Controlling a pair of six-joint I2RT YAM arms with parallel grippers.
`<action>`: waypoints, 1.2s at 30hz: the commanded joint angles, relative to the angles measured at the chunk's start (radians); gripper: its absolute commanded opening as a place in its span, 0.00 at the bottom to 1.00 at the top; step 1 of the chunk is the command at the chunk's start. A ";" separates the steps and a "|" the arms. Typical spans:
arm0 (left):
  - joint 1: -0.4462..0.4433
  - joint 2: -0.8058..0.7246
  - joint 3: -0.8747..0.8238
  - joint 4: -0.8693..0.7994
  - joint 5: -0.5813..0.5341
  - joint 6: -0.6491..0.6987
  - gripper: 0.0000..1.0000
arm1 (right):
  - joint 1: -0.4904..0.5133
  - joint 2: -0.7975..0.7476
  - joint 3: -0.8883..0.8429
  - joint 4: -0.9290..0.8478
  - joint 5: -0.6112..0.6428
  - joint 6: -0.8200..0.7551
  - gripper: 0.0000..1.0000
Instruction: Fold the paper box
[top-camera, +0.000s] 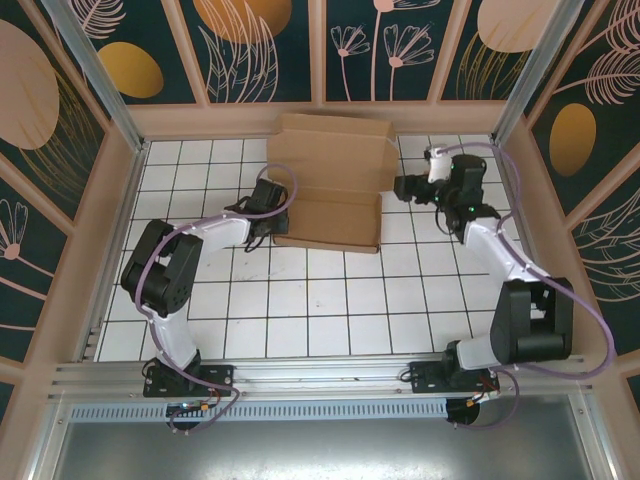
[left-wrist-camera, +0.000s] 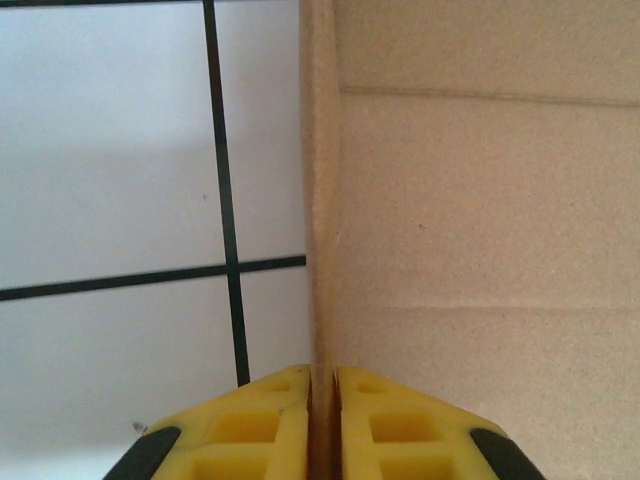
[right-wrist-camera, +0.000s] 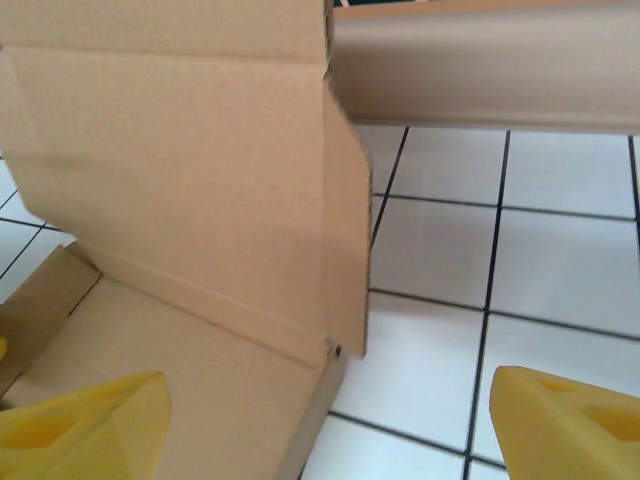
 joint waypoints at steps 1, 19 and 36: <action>-0.007 -0.023 -0.024 -0.057 0.035 0.011 0.16 | -0.036 0.080 0.138 -0.189 -0.181 -0.192 0.83; -0.007 -0.004 -0.024 -0.041 0.049 0.020 0.18 | -0.018 0.631 1.018 -0.899 -0.239 -0.555 0.55; -0.007 0.002 -0.036 -0.022 0.055 0.027 0.18 | -0.001 0.845 1.361 -1.165 -0.259 -0.642 0.24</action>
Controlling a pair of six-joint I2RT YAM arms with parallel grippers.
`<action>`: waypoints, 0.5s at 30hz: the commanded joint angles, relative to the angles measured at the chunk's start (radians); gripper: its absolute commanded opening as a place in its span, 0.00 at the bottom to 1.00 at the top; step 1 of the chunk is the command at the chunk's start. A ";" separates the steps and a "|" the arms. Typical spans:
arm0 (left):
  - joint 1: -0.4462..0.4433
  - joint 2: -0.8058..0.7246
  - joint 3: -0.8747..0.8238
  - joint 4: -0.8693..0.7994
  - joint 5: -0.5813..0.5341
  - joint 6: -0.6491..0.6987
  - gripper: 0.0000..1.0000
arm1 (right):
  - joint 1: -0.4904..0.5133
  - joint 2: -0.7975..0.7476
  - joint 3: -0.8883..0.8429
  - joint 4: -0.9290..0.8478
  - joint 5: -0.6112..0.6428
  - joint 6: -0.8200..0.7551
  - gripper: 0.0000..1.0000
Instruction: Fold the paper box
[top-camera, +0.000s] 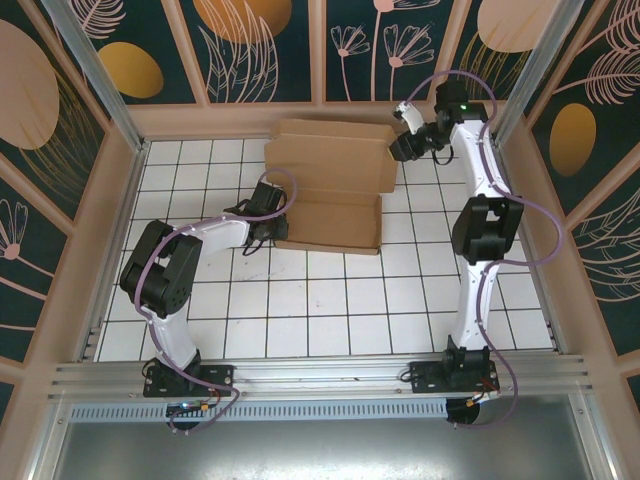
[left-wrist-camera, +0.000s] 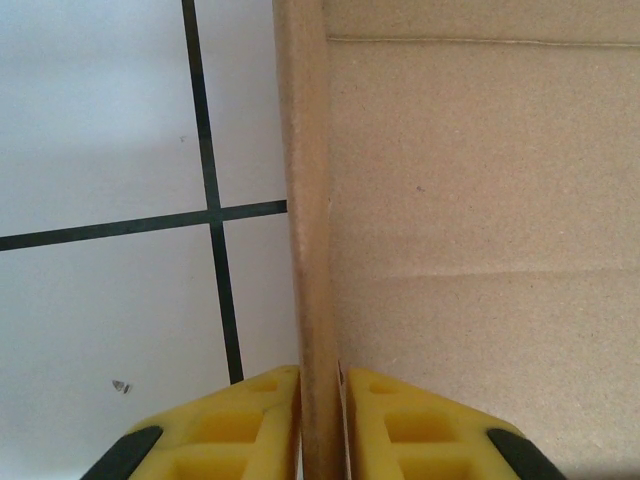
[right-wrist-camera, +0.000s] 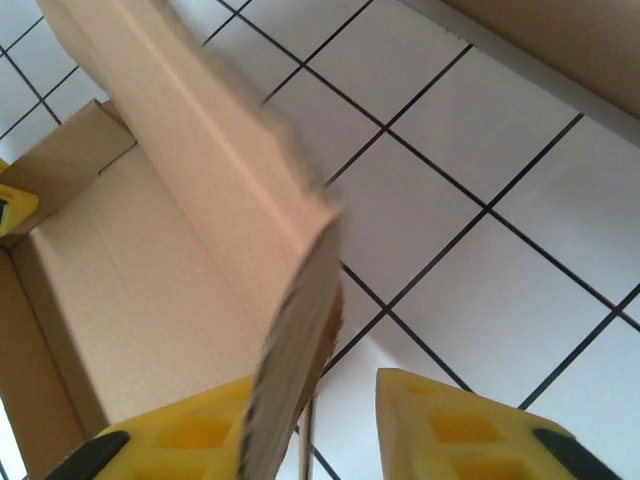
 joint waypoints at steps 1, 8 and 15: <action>-0.007 0.004 -0.019 0.003 0.015 0.016 0.18 | 0.006 0.025 0.047 -0.075 -0.017 -0.028 0.22; -0.007 -0.009 -0.020 0.009 0.017 0.017 0.20 | 0.006 0.017 0.051 -0.083 -0.022 -0.038 0.00; -0.007 -0.116 -0.060 0.020 -0.017 -0.014 0.52 | 0.006 -0.030 -0.003 -0.043 -0.011 -0.054 0.00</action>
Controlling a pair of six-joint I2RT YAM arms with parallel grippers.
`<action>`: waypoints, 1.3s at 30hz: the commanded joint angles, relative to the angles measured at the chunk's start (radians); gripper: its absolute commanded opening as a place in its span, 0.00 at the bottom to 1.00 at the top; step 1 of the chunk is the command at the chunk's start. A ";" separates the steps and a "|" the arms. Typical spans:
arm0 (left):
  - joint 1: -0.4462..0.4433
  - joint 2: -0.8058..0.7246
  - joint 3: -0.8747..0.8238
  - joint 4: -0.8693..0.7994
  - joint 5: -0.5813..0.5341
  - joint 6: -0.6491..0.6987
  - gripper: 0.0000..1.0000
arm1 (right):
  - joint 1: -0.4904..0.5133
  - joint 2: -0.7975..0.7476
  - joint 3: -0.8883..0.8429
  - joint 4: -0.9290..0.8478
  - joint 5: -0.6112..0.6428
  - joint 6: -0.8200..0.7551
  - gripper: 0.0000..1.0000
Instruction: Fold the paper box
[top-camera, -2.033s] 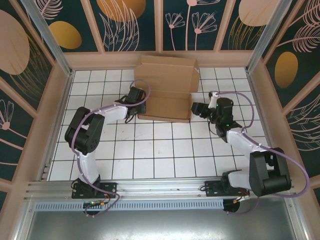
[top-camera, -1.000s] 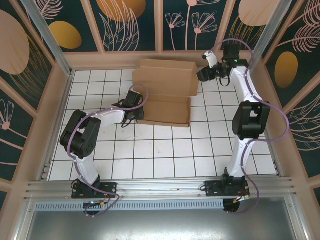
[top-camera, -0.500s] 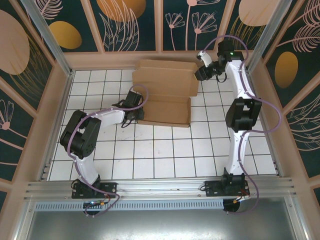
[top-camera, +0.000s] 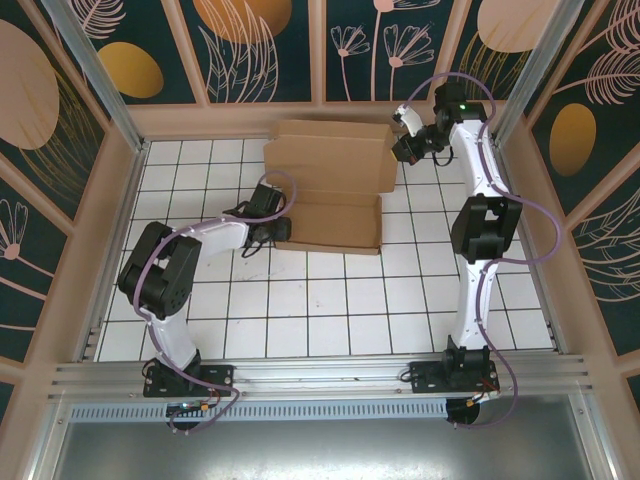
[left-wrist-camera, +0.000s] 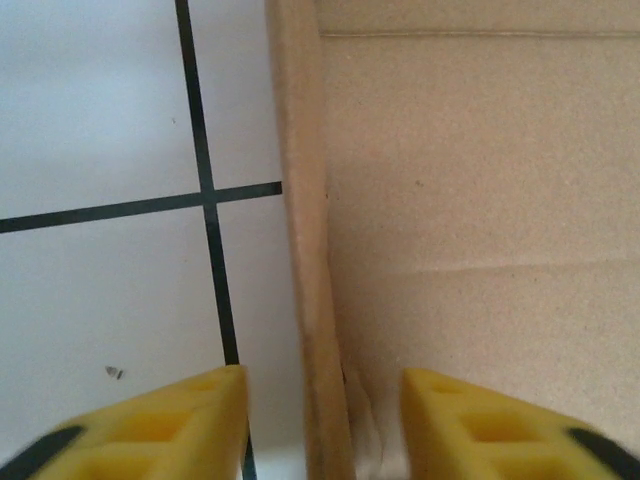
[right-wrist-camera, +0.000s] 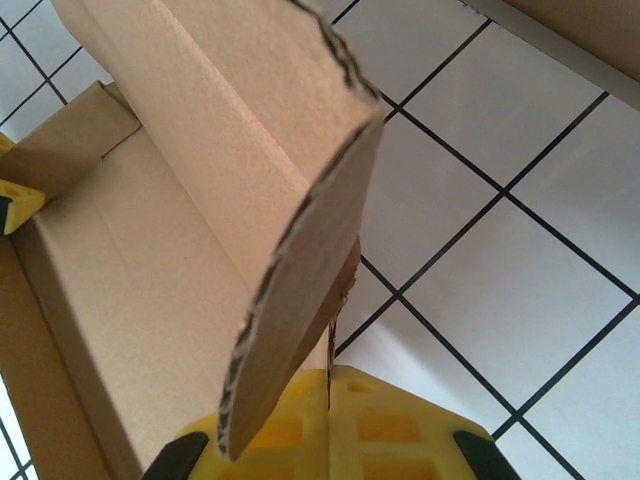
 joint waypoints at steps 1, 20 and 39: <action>-0.007 -0.134 -0.051 0.030 -0.032 -0.026 0.58 | 0.007 -0.049 -0.023 -0.001 -0.011 -0.031 0.00; 0.232 -0.279 0.024 0.191 0.397 0.129 0.94 | 0.009 -0.173 -0.219 0.016 -0.035 -0.166 0.00; 0.272 0.113 0.722 -0.527 0.458 0.714 0.73 | 0.033 -0.214 -0.228 -0.031 -0.010 -0.163 0.00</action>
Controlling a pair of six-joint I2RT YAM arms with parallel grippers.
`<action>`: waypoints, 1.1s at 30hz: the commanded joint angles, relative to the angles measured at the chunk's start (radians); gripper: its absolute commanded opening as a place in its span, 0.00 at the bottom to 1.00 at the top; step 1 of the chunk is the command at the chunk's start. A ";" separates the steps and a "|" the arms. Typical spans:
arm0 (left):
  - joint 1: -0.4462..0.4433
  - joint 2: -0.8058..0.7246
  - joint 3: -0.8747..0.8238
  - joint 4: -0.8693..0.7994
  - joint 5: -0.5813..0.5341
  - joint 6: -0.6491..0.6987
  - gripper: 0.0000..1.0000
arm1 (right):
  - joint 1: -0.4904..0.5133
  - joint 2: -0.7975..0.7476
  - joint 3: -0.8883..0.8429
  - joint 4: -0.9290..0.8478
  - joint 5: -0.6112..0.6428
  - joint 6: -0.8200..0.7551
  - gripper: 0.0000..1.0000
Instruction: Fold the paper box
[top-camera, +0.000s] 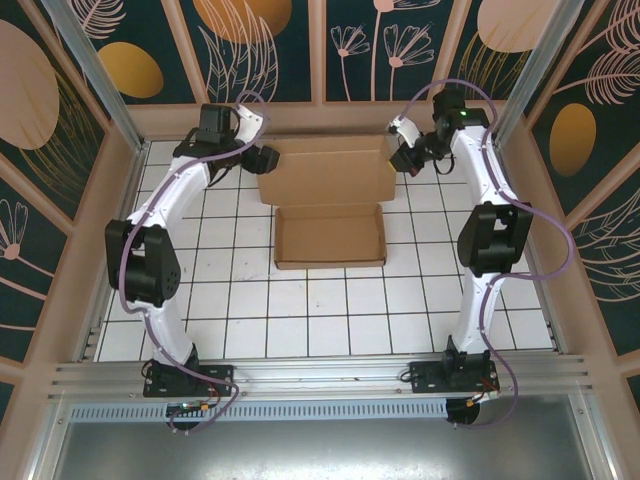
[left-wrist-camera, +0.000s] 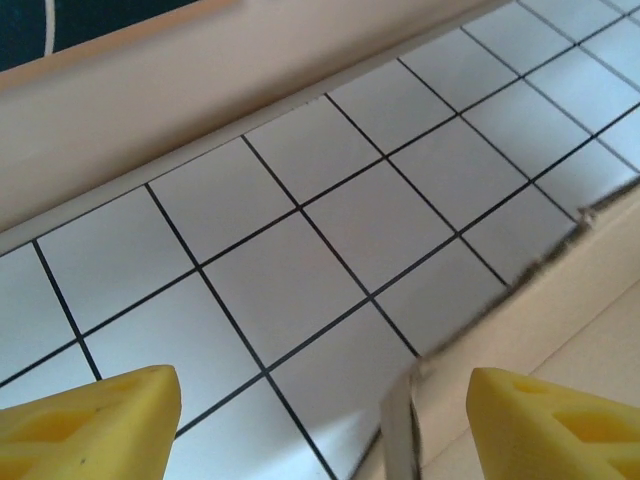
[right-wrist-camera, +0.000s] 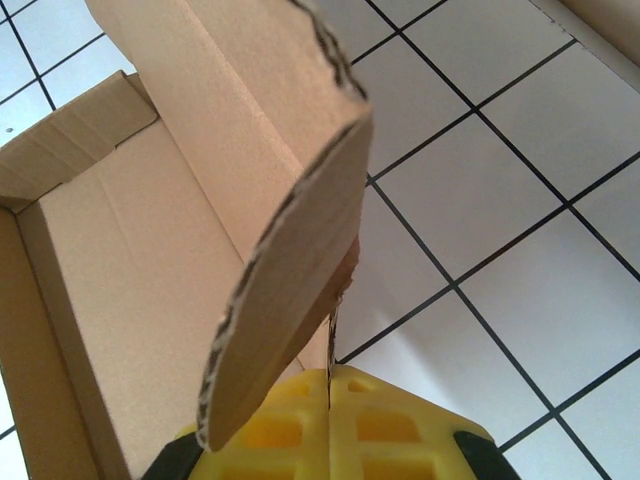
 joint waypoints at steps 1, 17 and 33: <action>0.008 0.044 0.078 -0.223 0.028 0.146 0.69 | 0.008 -0.030 0.008 -0.053 0.005 -0.011 0.00; 0.015 -0.007 0.031 -0.253 -0.037 0.206 0.25 | 0.010 -0.005 0.037 -0.060 0.013 0.008 0.00; 0.014 -0.047 -0.031 -0.118 0.115 0.099 0.00 | 0.071 -0.125 -0.135 0.241 0.060 0.252 0.00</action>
